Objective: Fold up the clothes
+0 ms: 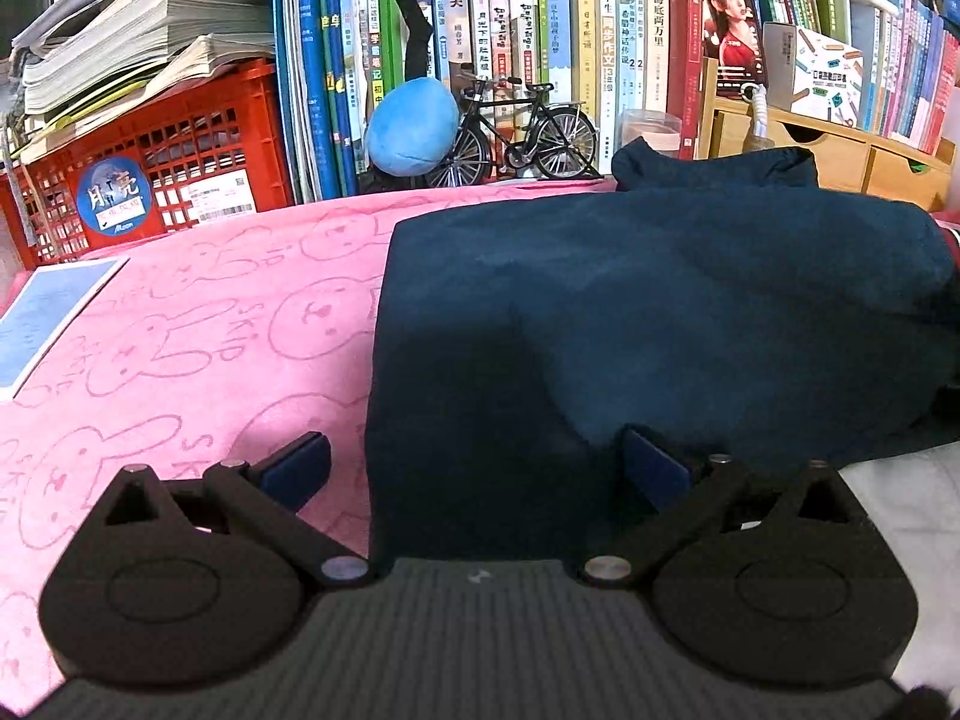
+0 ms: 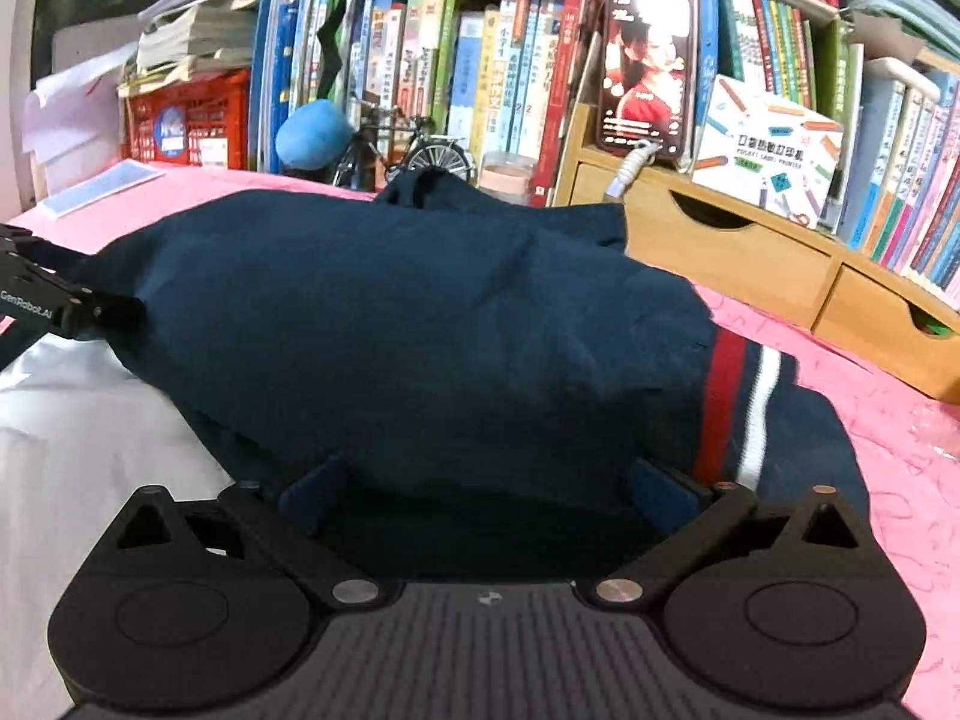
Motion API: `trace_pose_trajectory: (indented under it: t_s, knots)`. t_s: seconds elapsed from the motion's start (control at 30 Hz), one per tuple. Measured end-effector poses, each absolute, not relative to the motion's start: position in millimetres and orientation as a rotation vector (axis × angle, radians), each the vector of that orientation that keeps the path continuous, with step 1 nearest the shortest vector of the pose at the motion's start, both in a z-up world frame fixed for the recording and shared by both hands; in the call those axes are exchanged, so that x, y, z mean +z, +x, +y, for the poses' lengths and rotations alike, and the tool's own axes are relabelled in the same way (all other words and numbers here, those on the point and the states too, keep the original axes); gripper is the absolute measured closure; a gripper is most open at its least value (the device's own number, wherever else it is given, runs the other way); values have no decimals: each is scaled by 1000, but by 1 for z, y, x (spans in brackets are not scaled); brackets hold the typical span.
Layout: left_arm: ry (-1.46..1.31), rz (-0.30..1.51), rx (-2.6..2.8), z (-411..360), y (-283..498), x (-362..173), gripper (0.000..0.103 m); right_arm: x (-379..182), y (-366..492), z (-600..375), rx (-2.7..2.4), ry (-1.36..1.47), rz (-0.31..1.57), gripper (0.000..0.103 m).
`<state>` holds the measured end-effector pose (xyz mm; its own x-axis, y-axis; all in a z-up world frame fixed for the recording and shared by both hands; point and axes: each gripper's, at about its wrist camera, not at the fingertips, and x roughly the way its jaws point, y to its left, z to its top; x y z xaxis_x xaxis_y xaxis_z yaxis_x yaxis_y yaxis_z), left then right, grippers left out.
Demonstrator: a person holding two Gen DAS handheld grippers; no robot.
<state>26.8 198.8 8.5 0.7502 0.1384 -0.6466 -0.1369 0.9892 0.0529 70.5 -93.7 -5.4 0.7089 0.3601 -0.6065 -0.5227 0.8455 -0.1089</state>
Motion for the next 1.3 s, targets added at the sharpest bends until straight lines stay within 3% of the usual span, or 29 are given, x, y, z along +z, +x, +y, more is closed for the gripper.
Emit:
trace_pose_trajectory:
  t_s: [0.1,0.2,0.37,0.8,1.3]
  knots:
    - [-5,718,160,200,26,11,0,4,73,-114,492,-65,678,0]
    - [5,714,177,207,26,27,0,17,71,-132,551,93,630,0]
    - [-65,578,76,206,39,68,0,31,86,-109,416,-35,526,0]
    - [42,688,57,177,123,9,0,-13,168,-49,330,-140,645,0]
    - [-37,755,85,193,108,15,0,-15,167,-52,417,-163,667,0]
